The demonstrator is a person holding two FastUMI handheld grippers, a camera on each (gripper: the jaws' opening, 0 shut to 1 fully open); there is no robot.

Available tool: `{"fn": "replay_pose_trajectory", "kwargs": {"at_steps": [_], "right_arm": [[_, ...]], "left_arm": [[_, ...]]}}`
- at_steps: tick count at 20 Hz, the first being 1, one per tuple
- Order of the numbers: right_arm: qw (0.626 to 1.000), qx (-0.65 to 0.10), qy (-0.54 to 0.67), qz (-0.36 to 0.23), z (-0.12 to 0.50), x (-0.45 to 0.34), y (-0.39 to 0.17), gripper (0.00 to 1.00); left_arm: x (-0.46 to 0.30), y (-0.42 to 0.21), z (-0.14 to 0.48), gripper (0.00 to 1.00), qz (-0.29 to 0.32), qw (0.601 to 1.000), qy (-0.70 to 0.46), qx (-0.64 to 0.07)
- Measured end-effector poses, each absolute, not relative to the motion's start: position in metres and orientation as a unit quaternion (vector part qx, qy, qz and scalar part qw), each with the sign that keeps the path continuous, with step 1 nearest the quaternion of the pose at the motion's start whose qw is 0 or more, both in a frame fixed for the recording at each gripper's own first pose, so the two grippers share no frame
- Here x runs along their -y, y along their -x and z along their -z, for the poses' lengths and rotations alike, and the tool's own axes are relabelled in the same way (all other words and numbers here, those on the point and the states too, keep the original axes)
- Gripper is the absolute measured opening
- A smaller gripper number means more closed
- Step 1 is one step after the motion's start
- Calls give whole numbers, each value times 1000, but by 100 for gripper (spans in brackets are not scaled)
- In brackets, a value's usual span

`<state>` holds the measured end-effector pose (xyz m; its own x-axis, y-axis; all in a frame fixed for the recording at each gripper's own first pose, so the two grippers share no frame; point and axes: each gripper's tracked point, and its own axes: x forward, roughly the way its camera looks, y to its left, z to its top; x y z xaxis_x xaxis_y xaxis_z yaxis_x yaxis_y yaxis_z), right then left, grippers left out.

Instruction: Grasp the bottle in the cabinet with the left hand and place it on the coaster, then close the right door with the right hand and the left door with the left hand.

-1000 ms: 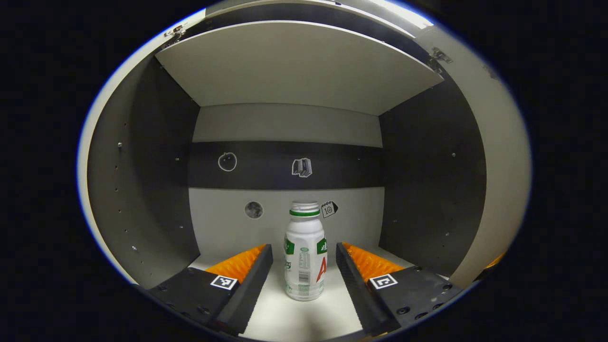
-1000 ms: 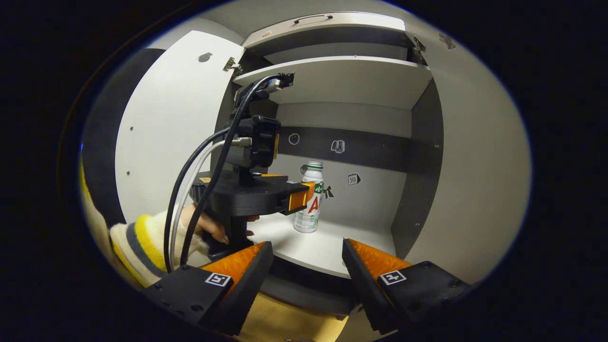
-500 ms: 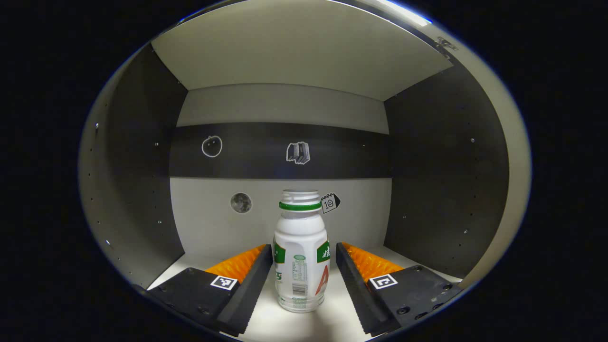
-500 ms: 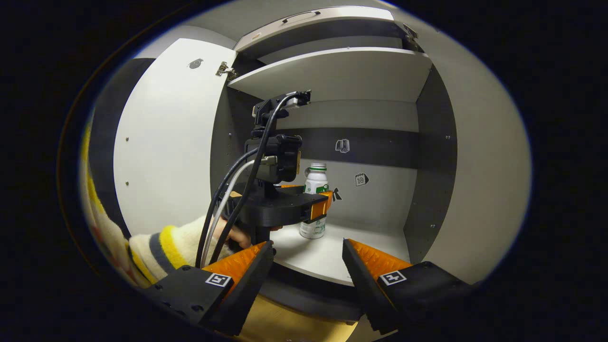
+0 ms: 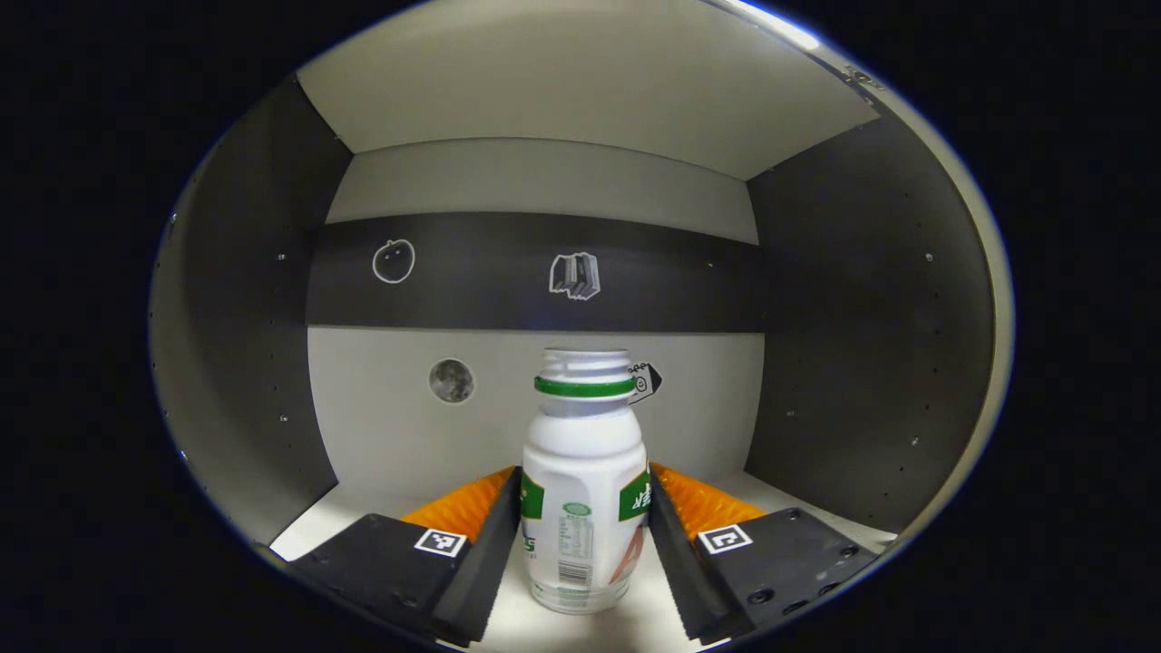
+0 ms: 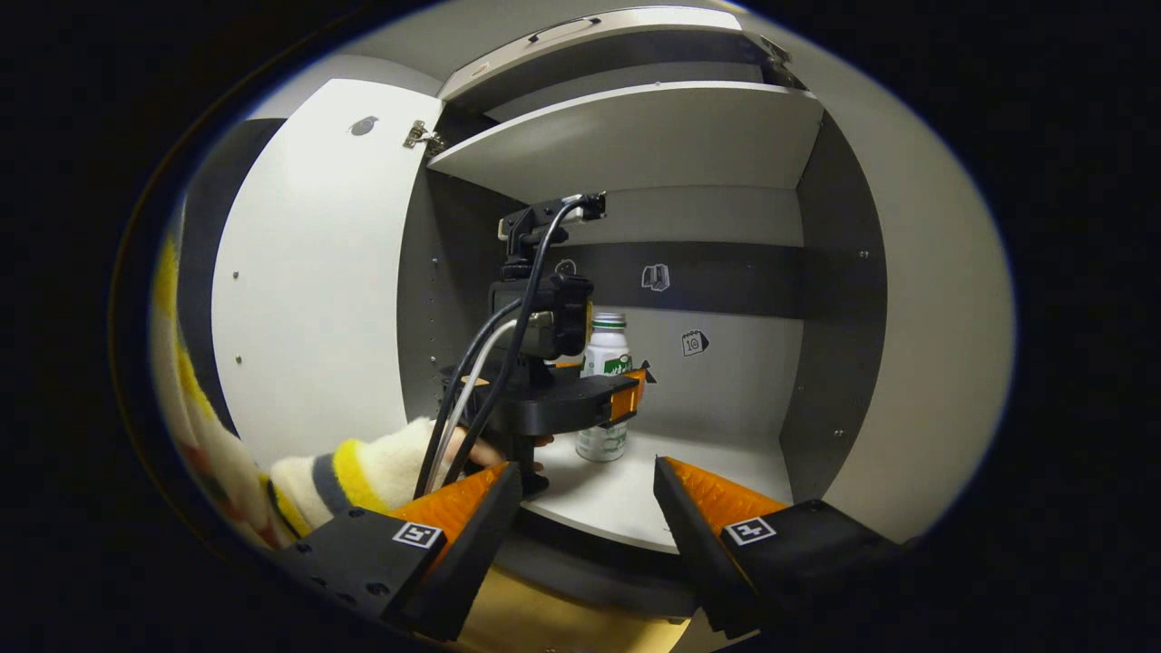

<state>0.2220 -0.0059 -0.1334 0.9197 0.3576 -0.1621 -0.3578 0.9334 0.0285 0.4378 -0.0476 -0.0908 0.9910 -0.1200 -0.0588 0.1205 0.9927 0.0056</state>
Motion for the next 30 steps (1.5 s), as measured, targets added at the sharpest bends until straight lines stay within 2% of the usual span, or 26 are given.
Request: {"fn": "replay_pose_trajectory", "kwargs": {"at_steps": [2, 6, 10, 16, 25, 30], "right_arm": [[981, -78, -2, -176, 129, 8, -223, 97], [984, -64, -10, -168, 117, 9, -217, 96], [987, -45, 2, -154, 97, 7, -195, 97], [991, -12, 18, -134, 64, -14, -134, 97], [993, 16, 28, -110, 36, -50, -42, 96], [997, 15, 23, -70, 34, -49, -11, 94]], "left_arm": [[49, -434, 90, 74, 71, 997, -1, -37], [45, -423, 78, 74, 69, 997, -8, -36], [34, -373, 47, 75, 68, 998, 4, -10], [17, -292, 15, 75, 65, 998, -16, 20], [5, -191, 4, 74, 90, 995, -21, 24], [12, -140, 5, 74, 107, 994, -20, 24]]}}
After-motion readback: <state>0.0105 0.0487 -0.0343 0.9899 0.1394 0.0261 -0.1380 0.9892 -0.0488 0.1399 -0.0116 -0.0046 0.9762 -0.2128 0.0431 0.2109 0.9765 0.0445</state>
